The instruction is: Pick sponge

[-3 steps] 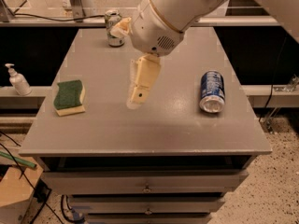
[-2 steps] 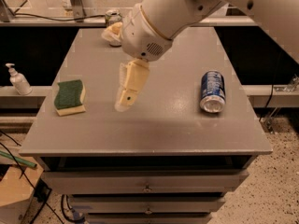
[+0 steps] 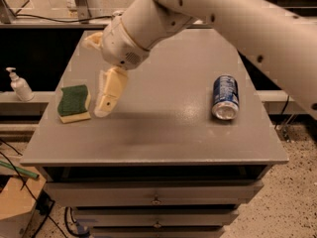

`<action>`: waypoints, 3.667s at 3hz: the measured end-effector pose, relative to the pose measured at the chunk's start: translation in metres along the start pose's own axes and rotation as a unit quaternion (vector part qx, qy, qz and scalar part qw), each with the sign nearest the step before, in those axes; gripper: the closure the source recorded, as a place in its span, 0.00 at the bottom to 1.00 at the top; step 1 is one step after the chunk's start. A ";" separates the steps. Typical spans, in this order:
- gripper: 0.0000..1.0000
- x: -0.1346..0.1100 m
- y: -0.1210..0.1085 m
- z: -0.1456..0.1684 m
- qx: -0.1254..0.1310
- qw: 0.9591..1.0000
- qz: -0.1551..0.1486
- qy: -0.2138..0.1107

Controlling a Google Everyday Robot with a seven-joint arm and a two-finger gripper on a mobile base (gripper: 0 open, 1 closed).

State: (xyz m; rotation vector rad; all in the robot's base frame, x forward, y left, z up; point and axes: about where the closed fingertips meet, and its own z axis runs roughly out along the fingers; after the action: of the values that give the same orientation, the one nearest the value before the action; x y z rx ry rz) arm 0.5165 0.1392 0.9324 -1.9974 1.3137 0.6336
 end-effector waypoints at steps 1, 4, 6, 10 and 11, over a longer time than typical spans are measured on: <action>0.00 0.004 -0.018 0.031 -0.018 1.000 0.006 -0.016; 0.00 0.021 -0.047 0.105 -0.068 0.997 0.033 -0.023; 0.18 0.029 -0.036 0.131 -0.089 0.994 0.058 -0.029; 1.00 -0.001 -0.050 0.037 0.012 0.999 0.012 -0.051; 1.00 -0.015 -0.059 -0.030 0.058 0.996 -0.036 -0.052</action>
Offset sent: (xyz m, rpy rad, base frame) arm 0.0538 0.0687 -0.0574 0.0066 0.1092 0.0630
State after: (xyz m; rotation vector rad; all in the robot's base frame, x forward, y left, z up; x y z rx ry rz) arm 0.5665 0.1431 0.9781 -1.8835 1.1836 0.6051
